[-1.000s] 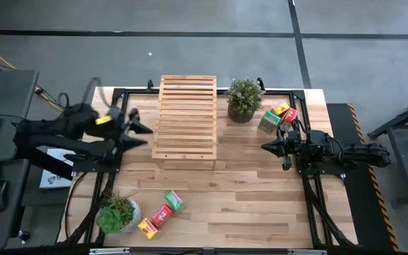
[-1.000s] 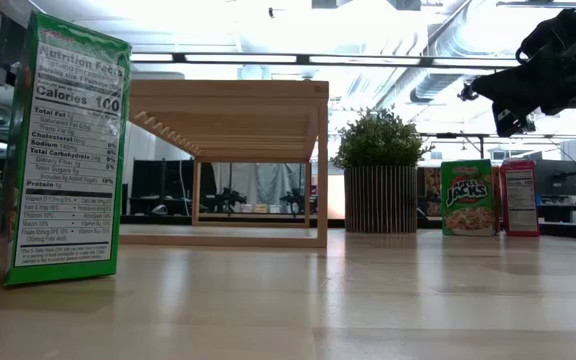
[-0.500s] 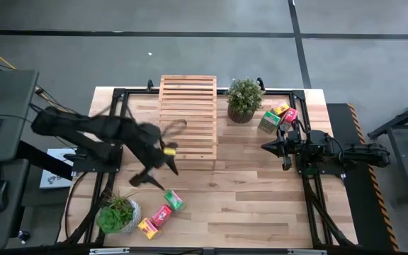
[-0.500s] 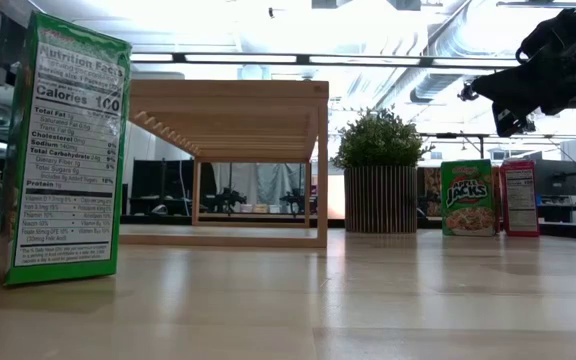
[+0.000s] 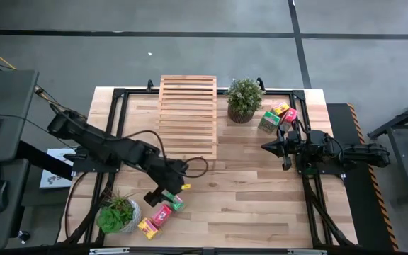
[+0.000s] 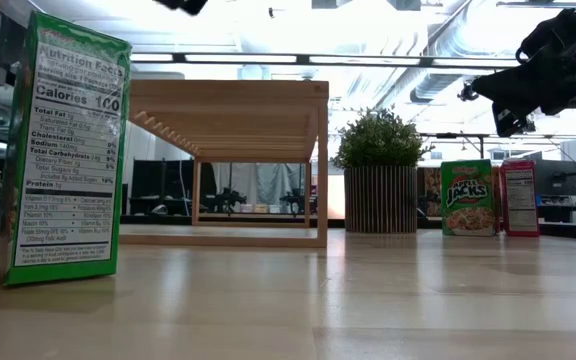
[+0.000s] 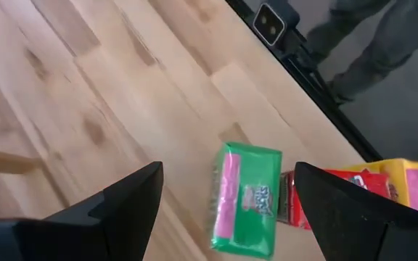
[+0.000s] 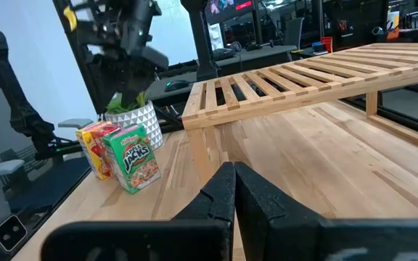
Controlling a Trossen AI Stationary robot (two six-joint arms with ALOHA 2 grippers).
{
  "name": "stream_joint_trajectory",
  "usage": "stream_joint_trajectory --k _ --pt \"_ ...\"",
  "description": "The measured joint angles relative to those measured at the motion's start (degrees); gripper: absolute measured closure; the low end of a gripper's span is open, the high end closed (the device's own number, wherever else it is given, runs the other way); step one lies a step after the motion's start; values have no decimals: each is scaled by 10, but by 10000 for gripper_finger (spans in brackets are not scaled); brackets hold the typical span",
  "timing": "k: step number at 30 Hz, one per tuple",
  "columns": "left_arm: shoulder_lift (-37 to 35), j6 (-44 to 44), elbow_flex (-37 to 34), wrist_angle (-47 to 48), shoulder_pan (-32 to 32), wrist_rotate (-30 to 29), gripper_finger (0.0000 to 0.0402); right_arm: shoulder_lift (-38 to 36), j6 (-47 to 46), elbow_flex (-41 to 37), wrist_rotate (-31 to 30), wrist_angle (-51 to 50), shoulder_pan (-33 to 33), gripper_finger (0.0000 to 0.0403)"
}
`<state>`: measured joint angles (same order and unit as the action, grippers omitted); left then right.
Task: Stack cereal on shelf
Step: Put the bottom green cereal box on the shelf
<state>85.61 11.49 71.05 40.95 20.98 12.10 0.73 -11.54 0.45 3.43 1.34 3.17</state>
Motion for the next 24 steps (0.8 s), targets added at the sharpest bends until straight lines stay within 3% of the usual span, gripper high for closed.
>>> stream_joint_trajectory --k 9,15,24 --pt "39 -23 0 6 17 23 100 0 0 0 0 0 0 402" --pt "39 22 0 28 34 -39 105 0 0 0 0 0 0 402" --pt "39 22 0 29 35 -40 105 0 0 0 0 0 0 402"
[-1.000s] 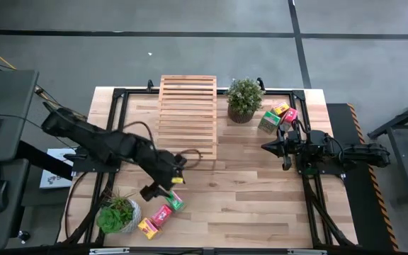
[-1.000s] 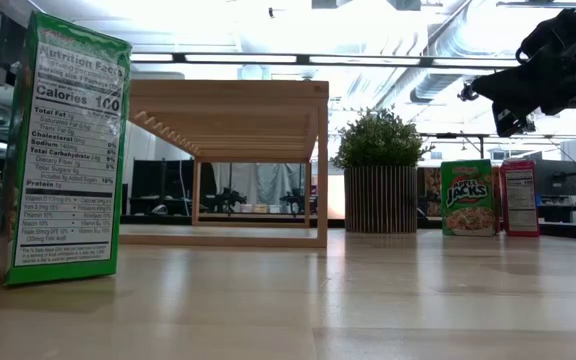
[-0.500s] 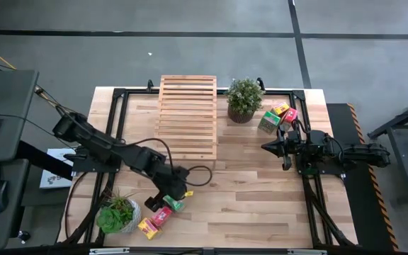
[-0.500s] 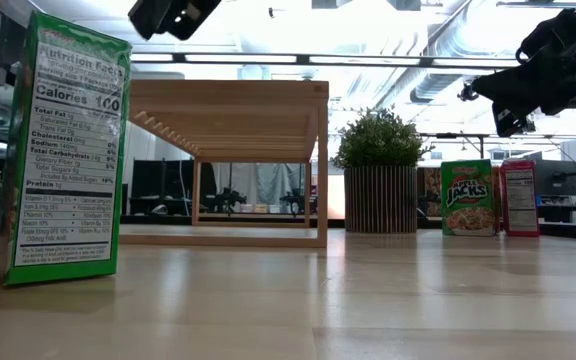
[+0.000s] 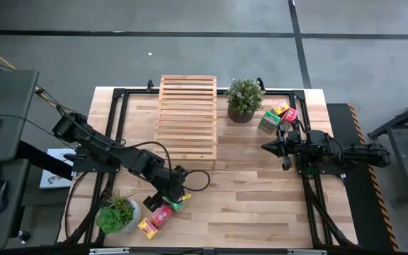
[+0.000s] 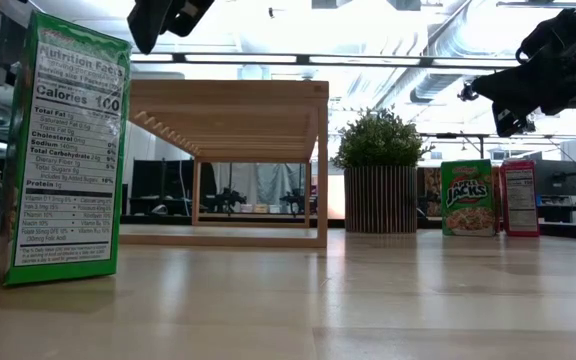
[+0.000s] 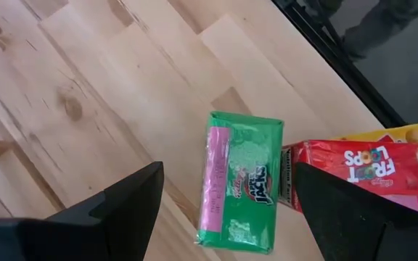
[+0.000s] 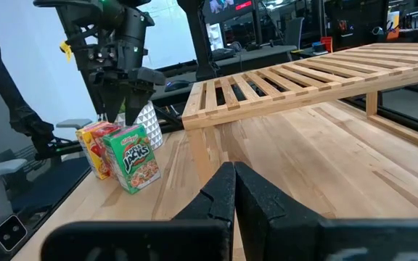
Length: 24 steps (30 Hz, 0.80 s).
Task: Stack cereal on shelf
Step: Put the bottom green cereal box on the shelf
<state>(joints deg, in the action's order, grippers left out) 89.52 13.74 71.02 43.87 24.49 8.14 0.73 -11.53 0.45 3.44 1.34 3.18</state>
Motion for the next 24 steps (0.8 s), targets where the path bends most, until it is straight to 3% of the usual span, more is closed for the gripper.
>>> stream_joint_trajectory --k 6,24 --pt "0 -1 -19 3 0 21 105 0 0 0 0 0 0 402" --pt "37 -1 -19 -12 0 2 106 0 0 0 0 0 0 402"
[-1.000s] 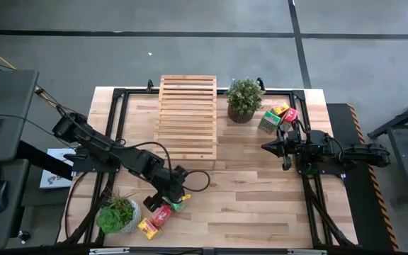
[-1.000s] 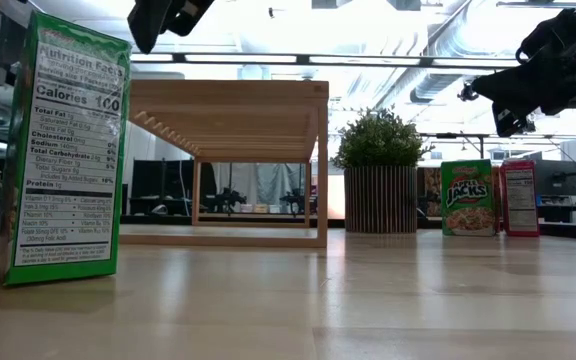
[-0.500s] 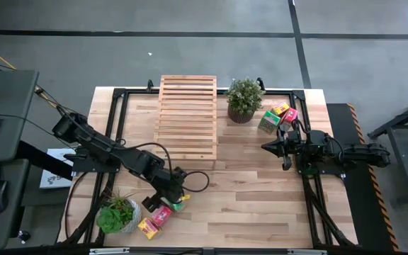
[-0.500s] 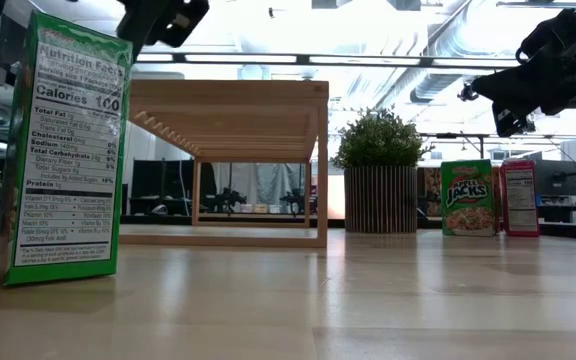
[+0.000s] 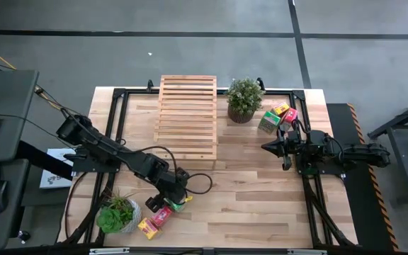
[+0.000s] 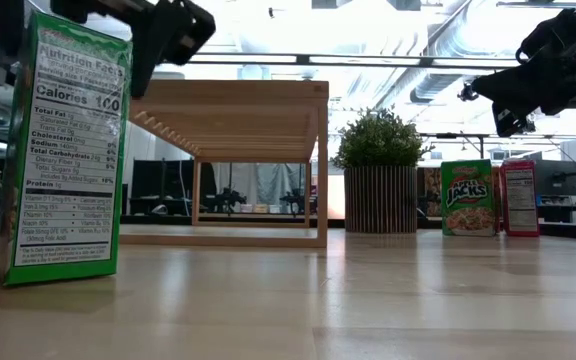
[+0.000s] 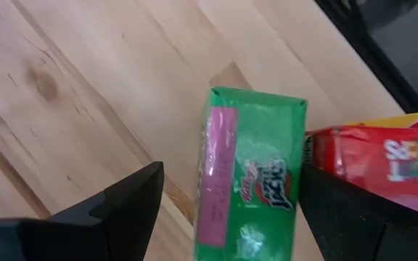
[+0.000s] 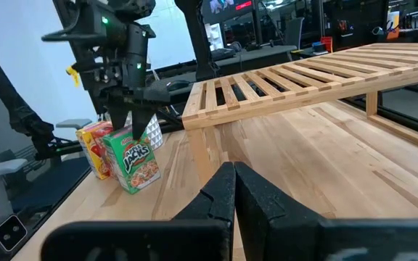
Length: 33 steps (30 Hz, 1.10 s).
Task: Stack cereal on shelf
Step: Put the bottom green cereal box on the shelf
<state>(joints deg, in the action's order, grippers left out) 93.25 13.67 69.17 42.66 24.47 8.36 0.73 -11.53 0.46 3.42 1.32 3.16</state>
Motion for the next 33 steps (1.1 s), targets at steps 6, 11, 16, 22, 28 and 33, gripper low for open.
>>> stream_joint_trajectory --k 6,11,16,22,28,33 --pt "23 0 0 2 0 0 106 0 0 0 0 0 0 402" --pt "29 4 0 10 0 0 106 0 0 0 0 0 0 402" --pt "24 21 0 7 0 0 123 0 0 0 0 0 0 402" --pt "24 21 0 8 -1 0 182 0 0 0 0 0 0 402" --pt "24 20 0 8 -1 0 223 0 0 0 0 0 0 402" --pt "23 20 4 16 -5 3 237 0 0 0 0 0 0 402"
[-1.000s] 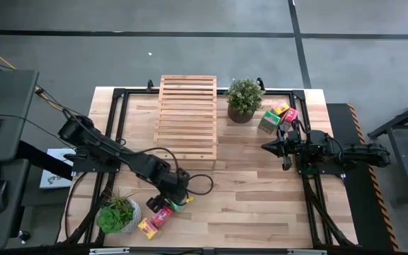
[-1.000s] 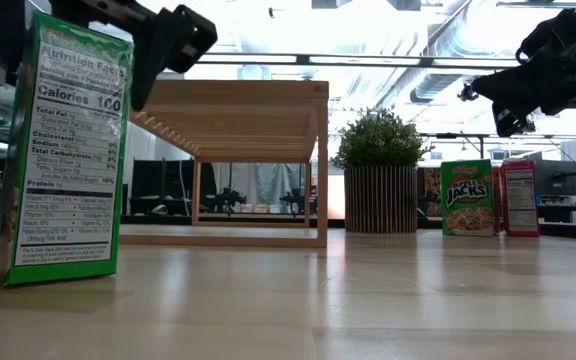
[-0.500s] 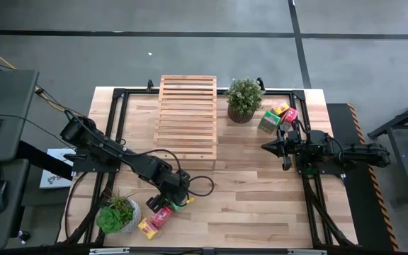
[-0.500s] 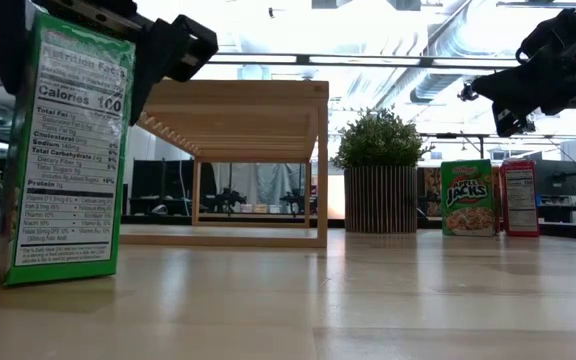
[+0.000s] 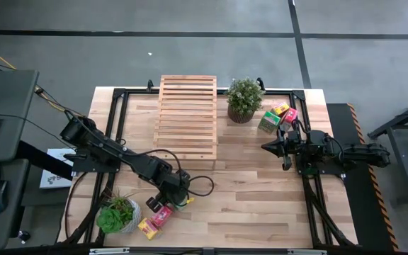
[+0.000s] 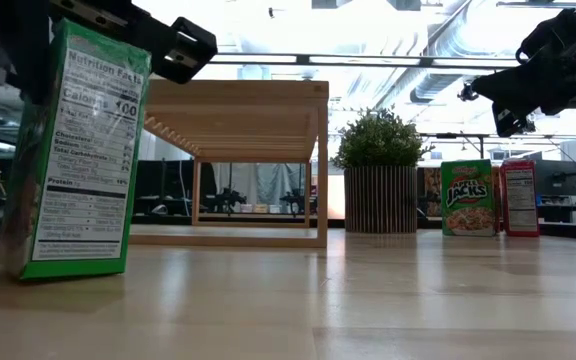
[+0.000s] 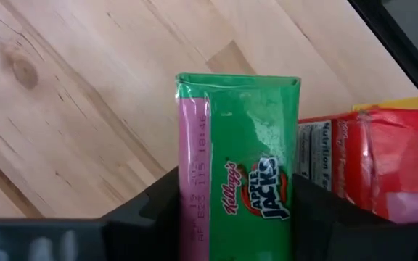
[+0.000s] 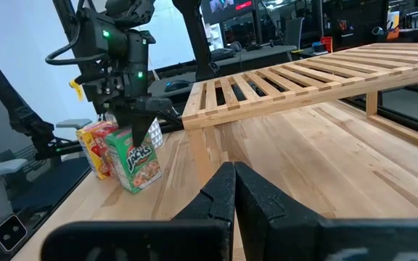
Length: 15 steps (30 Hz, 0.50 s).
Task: Stack cereal on shelf
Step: Put the bottom green cereal box on the shelf
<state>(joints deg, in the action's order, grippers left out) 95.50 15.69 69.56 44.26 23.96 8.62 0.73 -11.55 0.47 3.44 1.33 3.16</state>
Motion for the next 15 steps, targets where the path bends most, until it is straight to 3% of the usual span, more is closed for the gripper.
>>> stream_joint_trajectory --k 8,13,15 --pt "-45 -6 75 61 -36 24 240 0 0 0 0 0 0 402" --pt "-99 -6 194 111 -64 23 240 0 0 0 0 0 0 402" --pt "-119 -5 254 111 -75 -19 240 0 0 0 0 0 0 402"
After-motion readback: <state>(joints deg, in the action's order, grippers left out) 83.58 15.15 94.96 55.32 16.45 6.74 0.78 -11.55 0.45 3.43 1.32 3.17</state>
